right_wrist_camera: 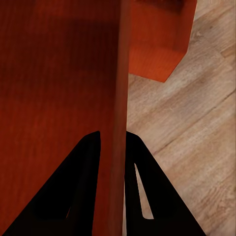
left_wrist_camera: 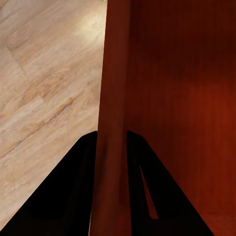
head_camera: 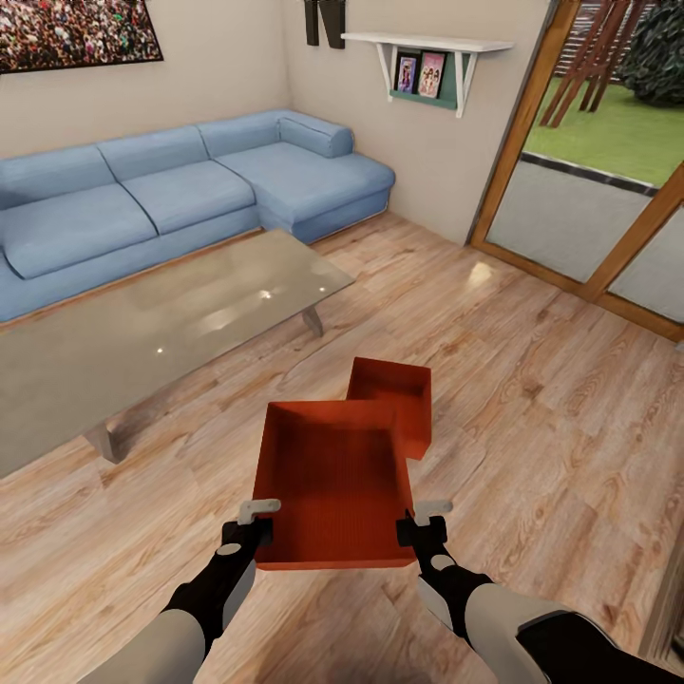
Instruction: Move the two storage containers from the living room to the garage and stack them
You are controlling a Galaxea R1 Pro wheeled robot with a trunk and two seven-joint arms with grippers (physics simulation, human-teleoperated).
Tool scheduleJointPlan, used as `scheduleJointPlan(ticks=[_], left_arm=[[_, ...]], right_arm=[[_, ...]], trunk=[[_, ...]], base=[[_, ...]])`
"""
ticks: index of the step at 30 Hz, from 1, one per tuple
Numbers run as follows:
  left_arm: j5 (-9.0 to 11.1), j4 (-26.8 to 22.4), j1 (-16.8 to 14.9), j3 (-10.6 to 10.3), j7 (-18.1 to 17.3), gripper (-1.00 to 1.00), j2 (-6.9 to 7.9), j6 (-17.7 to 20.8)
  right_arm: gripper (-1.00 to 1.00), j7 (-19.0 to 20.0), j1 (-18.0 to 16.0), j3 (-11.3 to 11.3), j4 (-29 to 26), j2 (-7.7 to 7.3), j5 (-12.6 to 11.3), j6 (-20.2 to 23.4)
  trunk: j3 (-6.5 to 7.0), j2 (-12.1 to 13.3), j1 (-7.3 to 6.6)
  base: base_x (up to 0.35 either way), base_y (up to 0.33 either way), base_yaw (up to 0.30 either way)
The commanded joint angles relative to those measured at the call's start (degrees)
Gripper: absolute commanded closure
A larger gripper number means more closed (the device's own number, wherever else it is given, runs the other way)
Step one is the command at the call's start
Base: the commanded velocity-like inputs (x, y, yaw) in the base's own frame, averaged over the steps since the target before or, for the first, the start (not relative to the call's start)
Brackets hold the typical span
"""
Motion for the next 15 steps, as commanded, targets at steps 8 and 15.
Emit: scheduleJointPlan(ticks=[8, 15], left_arm=[[-0.3, 0.18, 0.01, 0.93, 1.54, 1.0, 0.09, 0.08], [-0.31, 0.18, 0.01, 0.93, 1.53, 1.0, 0.15, 0.06]], right_arm=[[1.0, -0.33, -0.09, -2.2, -0.07, 0.02, -0.49, -0.46], [1.0, -0.35, -0.09, -2.2, -0.07, 0.02, -0.46, -0.48]], trunk=[[0.67, -0.06, 0.02], [1.31, -0.06, 0.02]], base=[[0.0, 0.0, 0.0], [0.0, 0.0, 0.0]])
